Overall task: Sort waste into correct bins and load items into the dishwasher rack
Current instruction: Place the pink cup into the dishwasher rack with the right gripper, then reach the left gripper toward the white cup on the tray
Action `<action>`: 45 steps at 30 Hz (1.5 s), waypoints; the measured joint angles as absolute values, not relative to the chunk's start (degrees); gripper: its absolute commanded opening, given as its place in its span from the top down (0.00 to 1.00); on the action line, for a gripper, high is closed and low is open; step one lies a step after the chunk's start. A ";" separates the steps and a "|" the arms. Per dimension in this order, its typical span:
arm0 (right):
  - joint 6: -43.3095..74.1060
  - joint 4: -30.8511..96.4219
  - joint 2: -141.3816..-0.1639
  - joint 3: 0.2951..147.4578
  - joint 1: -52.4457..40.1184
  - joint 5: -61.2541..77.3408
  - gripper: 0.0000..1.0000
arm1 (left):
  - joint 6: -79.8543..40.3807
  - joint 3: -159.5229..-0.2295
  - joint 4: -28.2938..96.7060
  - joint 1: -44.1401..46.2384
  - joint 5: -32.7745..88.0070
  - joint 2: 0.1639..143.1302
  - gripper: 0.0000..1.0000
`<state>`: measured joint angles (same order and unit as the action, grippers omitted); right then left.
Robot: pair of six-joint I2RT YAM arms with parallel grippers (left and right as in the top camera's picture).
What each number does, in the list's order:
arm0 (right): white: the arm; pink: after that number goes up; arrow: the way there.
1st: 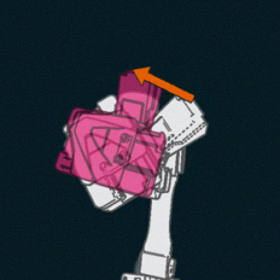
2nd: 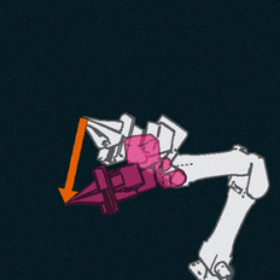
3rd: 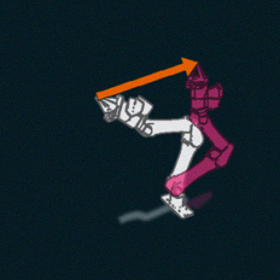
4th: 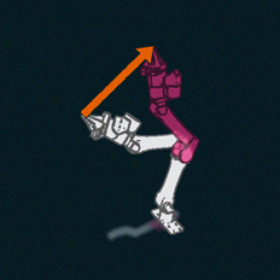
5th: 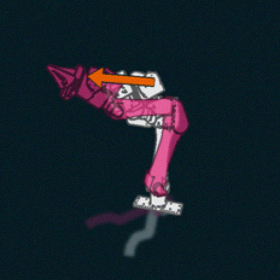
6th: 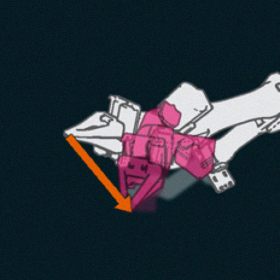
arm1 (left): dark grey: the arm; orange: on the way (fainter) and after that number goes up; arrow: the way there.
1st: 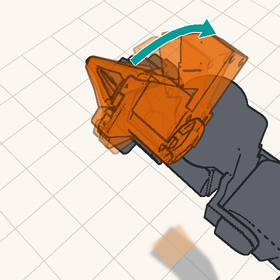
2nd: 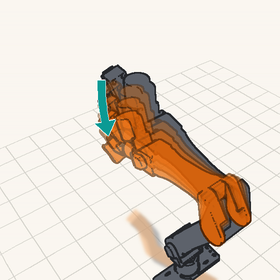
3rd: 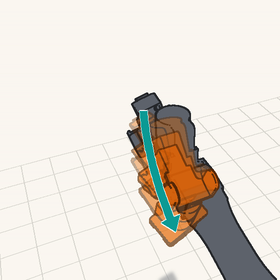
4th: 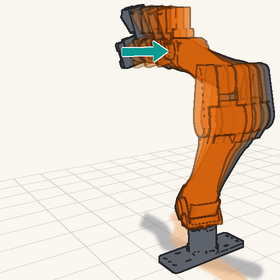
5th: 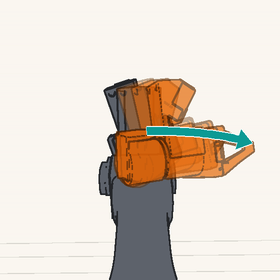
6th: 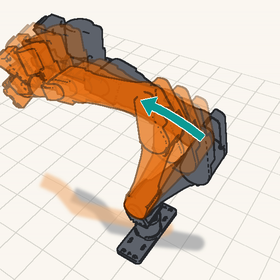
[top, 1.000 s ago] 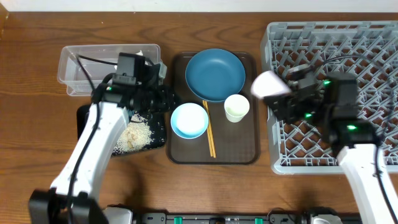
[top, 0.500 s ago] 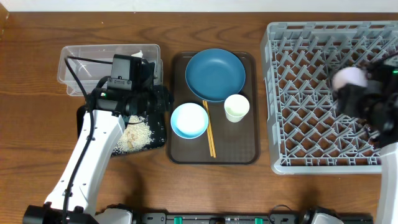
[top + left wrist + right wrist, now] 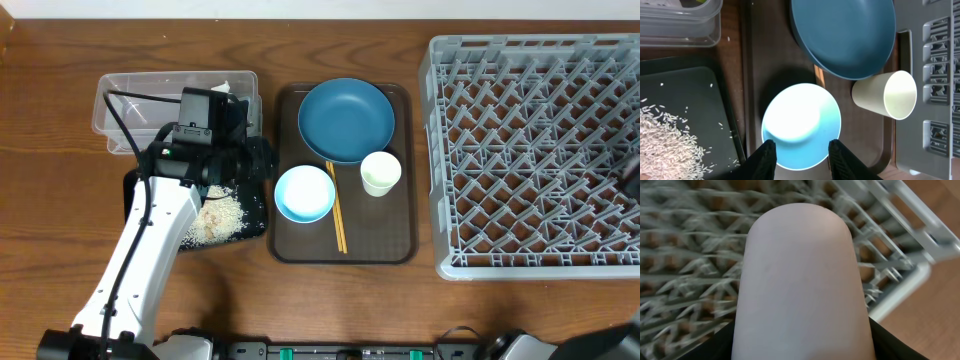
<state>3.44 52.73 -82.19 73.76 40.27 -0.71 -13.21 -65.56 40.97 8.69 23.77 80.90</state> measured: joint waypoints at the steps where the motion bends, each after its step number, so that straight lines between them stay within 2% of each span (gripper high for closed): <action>1: 3.97 52.64 -83.20 73.78 41.56 -1.08 0.99 | -13.23 -65.56 40.95 8.69 23.77 80.90 0.62; 5: 6.20 52.05 -86.06 73.78 44.64 -1.80 0.98 | -13.23 -65.56 40.95 8.69 23.77 80.90 0.62; 7: 7.11 51.72 -87.22 73.78 45.50 -2.07 0.93 | -13.23 -65.56 40.95 8.69 23.77 80.90 0.62; 11: 7.92 51.55 -90.06 73.82 46.02 -2.02 0.92 | -13.23 -65.56 40.95 8.69 23.77 80.90 0.62; 14: 8.32 51.44 -92.55 73.87 46.02 -2.00 0.87 | -13.23 -65.56 40.95 8.69 23.77 80.90 0.62; 15: 8.38 51.31 -93.38 73.87 46.02 -2.00 0.82 | -13.21 -65.56 40.95 8.69 23.77 80.90 0.62; 16: 8.49 51.00 -94.08 73.87 46.02 -2.00 0.71 | -13.21 -65.56 40.95 8.69 23.77 80.90 0.62; 19: 8.62 49.25 -95.50 73.87 46.02 -0.84 0.22 | -13.23 -65.56 40.95 8.69 23.77 80.90 0.62; 20: 9.02 48.80 -95.68 73.87 46.02 -0.12 0.13 | -13.23 -65.56 40.95 8.69 23.77 80.90 0.62; 23: 9.19 46.76 -95.98 73.89 46.04 3.90 0.01 | -13.23 -65.56 40.95 8.69 23.77 80.90 0.62; 35: 8.99 44.21 -95.37 73.93 46.04 16.56 0.03 | -13.23 -65.56 40.95 8.69 23.77 80.90 0.62; 42: 8.97 42.85 -88.40 74.32 45.17 25.80 0.01 | -13.21 -65.56 40.93 8.69 23.77 80.90 0.62; 45: 8.47 44.49 -84.18 74.89 42.02 28.14 0.01 | -13.06 -65.56 40.21 8.80 23.70 80.90 0.52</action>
